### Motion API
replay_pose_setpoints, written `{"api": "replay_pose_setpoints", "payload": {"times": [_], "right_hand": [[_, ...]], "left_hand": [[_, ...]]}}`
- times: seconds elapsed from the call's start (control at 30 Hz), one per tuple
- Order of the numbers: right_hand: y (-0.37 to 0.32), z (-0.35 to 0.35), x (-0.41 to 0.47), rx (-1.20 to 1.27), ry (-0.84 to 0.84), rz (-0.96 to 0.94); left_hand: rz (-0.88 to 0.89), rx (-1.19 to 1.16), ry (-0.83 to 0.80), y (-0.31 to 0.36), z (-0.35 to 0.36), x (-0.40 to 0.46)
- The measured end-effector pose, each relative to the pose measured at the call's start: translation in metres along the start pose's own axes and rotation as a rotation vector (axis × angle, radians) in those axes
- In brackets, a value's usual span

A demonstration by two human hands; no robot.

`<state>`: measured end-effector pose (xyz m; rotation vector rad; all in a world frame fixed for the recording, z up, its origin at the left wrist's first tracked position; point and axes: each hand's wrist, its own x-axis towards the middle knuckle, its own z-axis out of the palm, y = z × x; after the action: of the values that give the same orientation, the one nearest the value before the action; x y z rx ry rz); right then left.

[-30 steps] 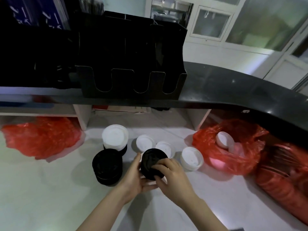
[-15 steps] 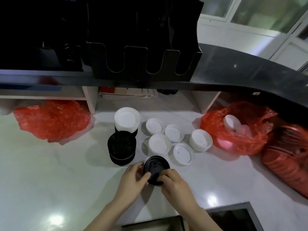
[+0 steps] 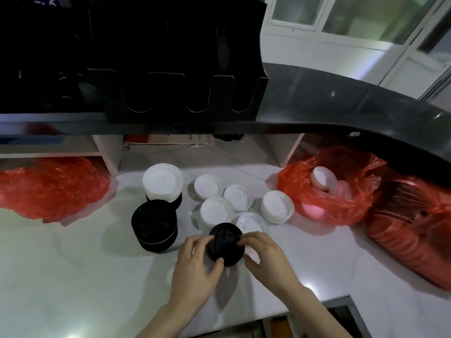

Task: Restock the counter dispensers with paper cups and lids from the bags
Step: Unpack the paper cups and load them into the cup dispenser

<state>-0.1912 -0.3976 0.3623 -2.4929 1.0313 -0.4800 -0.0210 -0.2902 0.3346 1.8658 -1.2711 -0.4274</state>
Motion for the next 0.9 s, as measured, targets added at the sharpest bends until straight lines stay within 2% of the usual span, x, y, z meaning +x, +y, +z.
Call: {"api": "replay_pose_setpoints", "payload": {"times": [0.1,0.3,0.37,0.5,0.6,0.73,0.8,0.9], "right_hand": [[0.024,-0.032,0.007,0.015,0.059,0.058],[0.112,-0.125,0.038,-0.22,0.247,0.163],[0.143,-0.158,0.046,-0.308,0.263,0.237],[0.2,-0.194,0.054,-0.326,0.112,0.375],[0.229,-0.203,0.052,-0.287,-0.059,0.53],[0.256,-0.199,0.051,-0.281,-0.056,0.628],[0.265,-0.19,0.056,-0.284,-0.067,0.635],[0.274,-0.173,0.07,-0.335,-0.08,0.625]], "left_hand": [[0.075,-0.012,0.054,0.025,0.014,0.021],[0.216,-0.047,-0.106,0.103,0.078,0.096],[0.257,-0.053,-0.148,0.133,0.105,0.125],[0.335,0.037,-0.193,0.182,0.158,0.174],[0.334,0.155,-0.318,0.196,0.191,0.197],[0.333,0.442,-0.521,0.189,0.212,0.206],[0.271,0.569,-0.624,0.183,0.216,0.208],[0.203,0.613,-0.675,0.185,0.222,0.212]]}}
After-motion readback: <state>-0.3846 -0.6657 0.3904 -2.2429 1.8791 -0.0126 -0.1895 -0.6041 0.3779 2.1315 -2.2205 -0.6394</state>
